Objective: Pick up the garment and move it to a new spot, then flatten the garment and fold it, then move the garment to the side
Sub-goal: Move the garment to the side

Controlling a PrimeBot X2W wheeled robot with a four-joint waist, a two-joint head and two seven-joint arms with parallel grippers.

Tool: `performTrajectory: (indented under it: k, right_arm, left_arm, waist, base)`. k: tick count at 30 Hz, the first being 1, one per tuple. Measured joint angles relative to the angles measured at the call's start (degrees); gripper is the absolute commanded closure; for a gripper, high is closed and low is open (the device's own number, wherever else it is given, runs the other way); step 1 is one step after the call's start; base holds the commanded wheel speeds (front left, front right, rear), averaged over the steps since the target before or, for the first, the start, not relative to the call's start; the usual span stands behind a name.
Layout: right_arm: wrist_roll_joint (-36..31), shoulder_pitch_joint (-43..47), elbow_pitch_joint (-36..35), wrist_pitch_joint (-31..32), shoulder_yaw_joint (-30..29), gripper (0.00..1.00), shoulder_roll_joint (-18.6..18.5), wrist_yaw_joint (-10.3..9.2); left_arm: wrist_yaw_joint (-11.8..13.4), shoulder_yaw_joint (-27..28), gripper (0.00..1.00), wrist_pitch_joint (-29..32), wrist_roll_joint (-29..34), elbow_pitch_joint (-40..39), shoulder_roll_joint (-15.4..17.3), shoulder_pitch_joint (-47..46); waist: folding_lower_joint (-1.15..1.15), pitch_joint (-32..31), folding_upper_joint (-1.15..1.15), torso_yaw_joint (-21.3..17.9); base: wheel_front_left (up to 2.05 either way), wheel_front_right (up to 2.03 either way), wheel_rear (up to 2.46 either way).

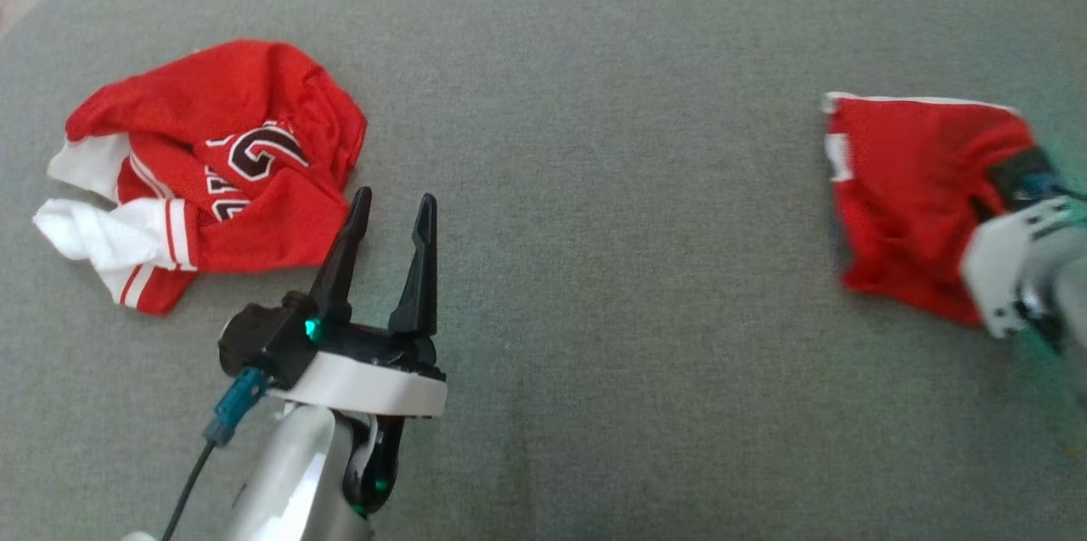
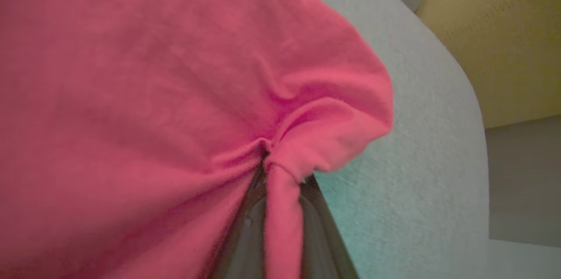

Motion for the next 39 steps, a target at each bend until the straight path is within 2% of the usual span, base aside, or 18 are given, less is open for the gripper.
performTrajectory:
  k: [5, 12, 16, 20, 22, 23, 29, 34, 39]
  right_arm:
    - [7.43, -0.43, -2.8, 3.69, 7.51, 1.0, -7.67, 0.01]
    - [14.75, -2.28, -8.46, 7.47, 14.3, 1.0, -16.81, 0.01]
    - [16.3, -5.11, -9.78, 7.91, 15.48, 1.0, -19.71, 0.0]
    - [17.19, -6.38, -9.7, 7.91, 15.47, 1.0, -20.35, 0.01]
    - [17.37, -6.65, -9.22, 7.87, 15.36, 0.1, -20.35, 0.0]
    - [17.44, -6.65, -8.89, 7.76, 15.13, 0.0, -20.27, 0.01]
    - [17.45, -6.68, -5.67, 5.72, 13.46, 0.0, -18.46, 0.01]
    - [17.75, -6.88, -4.91, 2.61, 10.72, 0.0, -13.48, 0.01]
    - [18.68, -7.88, -4.89, -4.24, 7.09, 0.0, -9.11, 0.0]
  left_arm:
    - [0.0, -0.05, 0.0, 0.0, 0.05, -0.02, -0.01, -1.35]
    - [0.0, -0.13, 0.0, 0.0, 0.6, -0.42, -0.03, -3.64]
    - [0.0, -0.24, 0.0, -0.01, 0.59, -0.66, -0.04, -4.56]
    - [0.0, -0.37, 0.0, -0.01, 0.59, -0.65, -0.04, -4.82]
    - [0.0, -0.44, 0.0, -0.01, 0.6, -0.63, -0.04, -5.13]
    - [0.0, -0.44, 0.0, 0.0, 0.59, -0.6, -0.05, -5.2]
    - [0.0, -0.18, 0.0, -0.01, 1.0, 0.11, -0.05, -5.19]
    - [0.0, 0.37, 0.0, 0.0, 1.0, 0.25, -0.05, -4.9]
    - [0.0, 2.11, 0.0, -0.01, 1.0, 0.18, -0.05, -3.02]
  waist:
    - [0.0, 2.1, 0.0, 0.92]
    - [0.01, 5.55, 0.0, 1.91]
    - [0.01, 6.93, 0.0, 2.28]
    - [0.01, 7.47, 0.0, 2.39]
    - [0.01, 7.54, 0.0, 2.37]
    - [0.01, 7.47, 0.0, 2.32]
    - [0.0, 5.94, 0.0, 1.39]
    - [0.0, 3.33, 0.0, 0.16]
    - [-0.01, -0.43, 0.0, -1.06]
  base:
    - [0.0, 0.0, 0.0]
    - [0.0, 0.0, 0.0]
    - [0.0, 0.0, 0.0]
    - [0.0, 0.0, 0.0]
    - [0.0, 0.0, 0.0]
    - [0.0, 0.0, 0.0]
    - [0.0, 0.0, 0.0]
    - [0.0, 0.0, 0.0]
    - [0.0, 0.0, 0.0]
